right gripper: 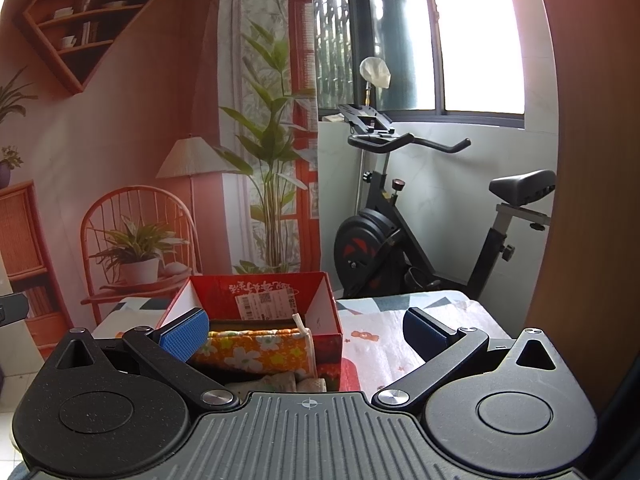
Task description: Organize soft objects
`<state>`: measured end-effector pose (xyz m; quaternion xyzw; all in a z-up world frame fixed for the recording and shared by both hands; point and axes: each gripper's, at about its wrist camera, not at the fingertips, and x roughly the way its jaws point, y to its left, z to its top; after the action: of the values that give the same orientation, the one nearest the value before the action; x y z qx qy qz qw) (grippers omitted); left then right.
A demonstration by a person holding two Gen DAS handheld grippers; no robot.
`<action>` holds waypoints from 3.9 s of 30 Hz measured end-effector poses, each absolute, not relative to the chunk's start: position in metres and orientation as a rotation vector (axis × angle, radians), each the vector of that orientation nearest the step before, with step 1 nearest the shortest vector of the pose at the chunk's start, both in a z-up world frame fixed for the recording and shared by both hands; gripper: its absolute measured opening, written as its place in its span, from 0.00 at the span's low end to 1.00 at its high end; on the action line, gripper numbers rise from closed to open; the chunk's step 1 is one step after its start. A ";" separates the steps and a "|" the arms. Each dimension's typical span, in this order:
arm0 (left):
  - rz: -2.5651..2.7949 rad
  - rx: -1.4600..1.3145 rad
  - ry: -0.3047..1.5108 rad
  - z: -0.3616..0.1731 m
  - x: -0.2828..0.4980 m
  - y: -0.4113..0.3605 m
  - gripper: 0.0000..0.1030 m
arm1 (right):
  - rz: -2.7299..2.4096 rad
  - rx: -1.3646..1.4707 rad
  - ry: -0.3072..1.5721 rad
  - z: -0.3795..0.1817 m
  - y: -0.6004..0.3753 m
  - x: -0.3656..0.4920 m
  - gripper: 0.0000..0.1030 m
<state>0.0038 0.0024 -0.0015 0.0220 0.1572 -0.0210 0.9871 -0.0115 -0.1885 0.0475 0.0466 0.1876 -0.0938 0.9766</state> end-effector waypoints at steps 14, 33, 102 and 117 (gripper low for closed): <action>-0.044 0.032 0.337 -0.004 0.005 0.001 1.00 | -0.190 0.107 0.380 0.046 -0.190 -0.012 1.00; -0.067 0.093 0.395 -0.046 0.069 -0.010 1.00 | -0.078 0.259 0.361 -0.022 -0.234 0.039 1.00; -0.370 -0.255 0.830 -0.197 0.129 0.021 0.62 | 0.069 0.260 0.735 -0.152 -0.178 0.058 0.79; -0.409 -0.237 0.905 -0.219 0.141 0.011 0.57 | 0.127 0.250 0.832 -0.181 -0.169 0.077 0.76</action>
<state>0.1408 0.0114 -0.2185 -0.1134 0.4333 -0.1956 0.8724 0.0771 -0.1687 -0.1805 0.1208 0.4029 0.0617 0.9051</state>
